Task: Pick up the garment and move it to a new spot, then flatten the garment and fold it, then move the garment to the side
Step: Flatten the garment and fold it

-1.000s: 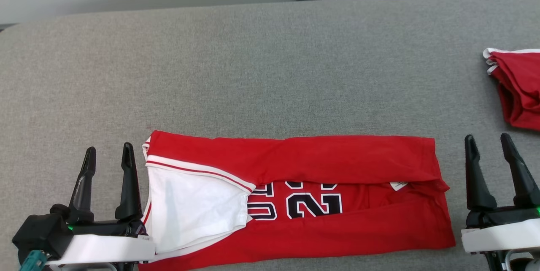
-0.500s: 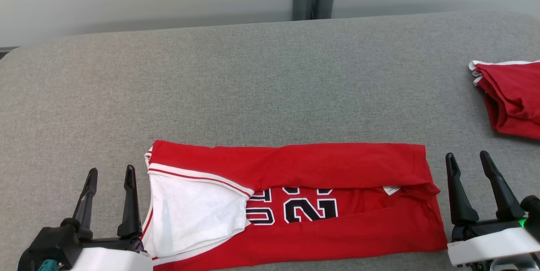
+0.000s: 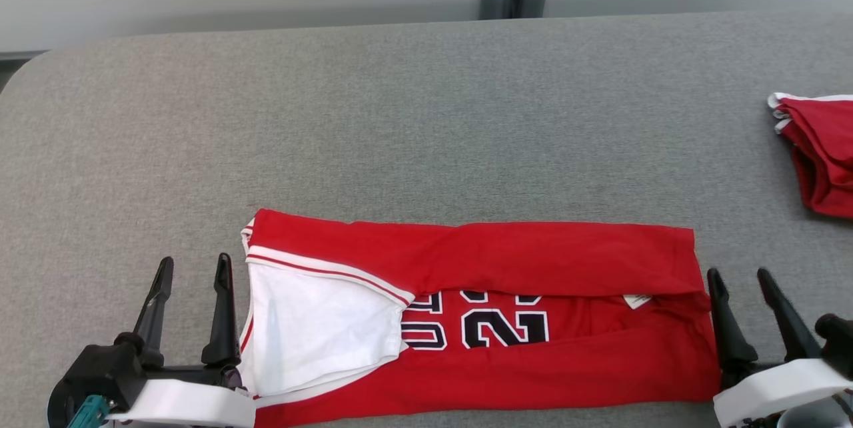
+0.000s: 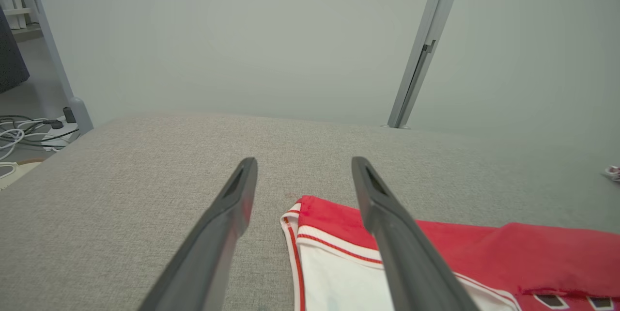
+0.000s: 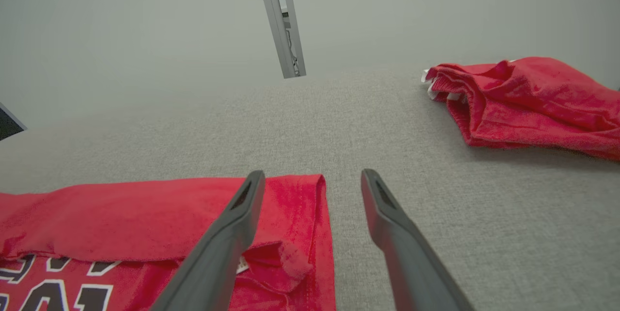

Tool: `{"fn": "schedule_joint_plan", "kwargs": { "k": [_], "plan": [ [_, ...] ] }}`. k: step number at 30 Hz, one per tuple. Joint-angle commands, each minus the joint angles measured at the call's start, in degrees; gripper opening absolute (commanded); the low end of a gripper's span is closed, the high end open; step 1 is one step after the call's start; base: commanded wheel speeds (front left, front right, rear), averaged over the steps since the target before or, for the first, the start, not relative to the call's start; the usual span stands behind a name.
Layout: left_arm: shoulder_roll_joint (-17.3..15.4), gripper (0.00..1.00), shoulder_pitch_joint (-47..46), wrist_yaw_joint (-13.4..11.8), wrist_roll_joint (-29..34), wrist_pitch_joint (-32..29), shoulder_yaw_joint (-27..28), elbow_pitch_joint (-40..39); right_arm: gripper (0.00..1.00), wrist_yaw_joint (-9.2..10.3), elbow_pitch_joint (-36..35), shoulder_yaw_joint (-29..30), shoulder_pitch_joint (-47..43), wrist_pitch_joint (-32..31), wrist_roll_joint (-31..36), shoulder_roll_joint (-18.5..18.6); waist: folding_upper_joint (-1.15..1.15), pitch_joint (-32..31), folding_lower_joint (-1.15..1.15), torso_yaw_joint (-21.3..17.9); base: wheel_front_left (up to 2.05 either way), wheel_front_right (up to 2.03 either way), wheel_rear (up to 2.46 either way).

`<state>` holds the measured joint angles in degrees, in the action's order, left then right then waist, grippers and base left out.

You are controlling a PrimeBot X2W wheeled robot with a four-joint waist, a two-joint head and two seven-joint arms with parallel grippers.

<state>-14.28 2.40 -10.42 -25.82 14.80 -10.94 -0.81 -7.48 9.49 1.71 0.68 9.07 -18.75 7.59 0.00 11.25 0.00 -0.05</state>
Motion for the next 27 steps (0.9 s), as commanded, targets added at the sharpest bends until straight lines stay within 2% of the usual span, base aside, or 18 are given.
{"fn": "schedule_joint_plan", "kwargs": {
  "k": [1,8,13,14,15,16,17,18,27],
  "plan": [
    [-0.3,1.0,-1.5,0.4,0.0,0.0,-0.2,0.6,1.0,-0.02,2.7,-0.3,0.9,-0.5,-0.7,0.6,0.0,0.8,0.0,1.0,0.0,0.0,0.0],
    [0.2,1.0,-3.2,1.0,-0.1,0.0,-1.0,2.3,1.0,-0.02,12.4,-2.6,2.8,-1.5,-3.0,0.2,0.0,1.6,0.0,2.2,0.0,0.0,0.0],
    [0.4,1.0,-3.8,1.2,0.0,0.1,-1.1,2.8,1.0,-0.02,16.1,-4.2,3.5,-3.5,-4.9,-0.2,0.0,2.1,0.0,2.3,0.0,0.0,0.0],
    [0.4,1.0,-3.9,1.2,0.0,0.1,-1.1,2.8,0.82,-0.02,17.0,-4.7,3.5,-4.8,-5.2,-0.3,0.0,2.3,0.0,2.3,0.0,0.0,0.0],
    [0.4,1.0,-3.9,1.2,0.0,0.1,-1.1,2.8,0.82,-0.02,17.0,-4.7,3.5,-4.8,-5.2,-0.3,0.0,2.3,0.0,2.3,0.0,0.0,0.0],
    [0.4,1.0,-4.1,1.2,0.1,0.2,-1.1,2.8,0.47,-0.02,17.5,-5.1,3.7,-5.1,-5.4,-0.4,0.0,2.4,0.0,2.3,0.0,0.0,0.0],
    [0.4,1.0,-4.2,1.2,0.1,0.2,-1.1,2.8,0.16,-0.02,17.9,-5.5,3.9,-5.3,-5.6,-0.6,0.0,2.6,0.0,2.2,0.0,0.0,0.0],
    [0.4,1.0,-4.4,1.2,0.2,0.2,-1.1,2.9,0.0,-0.02,18.2,-6.1,4.0,-5.8,-6.0,-0.7,0.0,2.7,0.0,2.2,0.0,0.0,0.0],
    [0.1,1.0,-4.5,1.1,0.5,0.3,-0.7,2.6,0.0,0.03,15.8,-5.6,4.1,-2.1,-8.6,1.9,0.0,2.9,0.0,1.6,0.0,0.0,0.0]
  ]
}}
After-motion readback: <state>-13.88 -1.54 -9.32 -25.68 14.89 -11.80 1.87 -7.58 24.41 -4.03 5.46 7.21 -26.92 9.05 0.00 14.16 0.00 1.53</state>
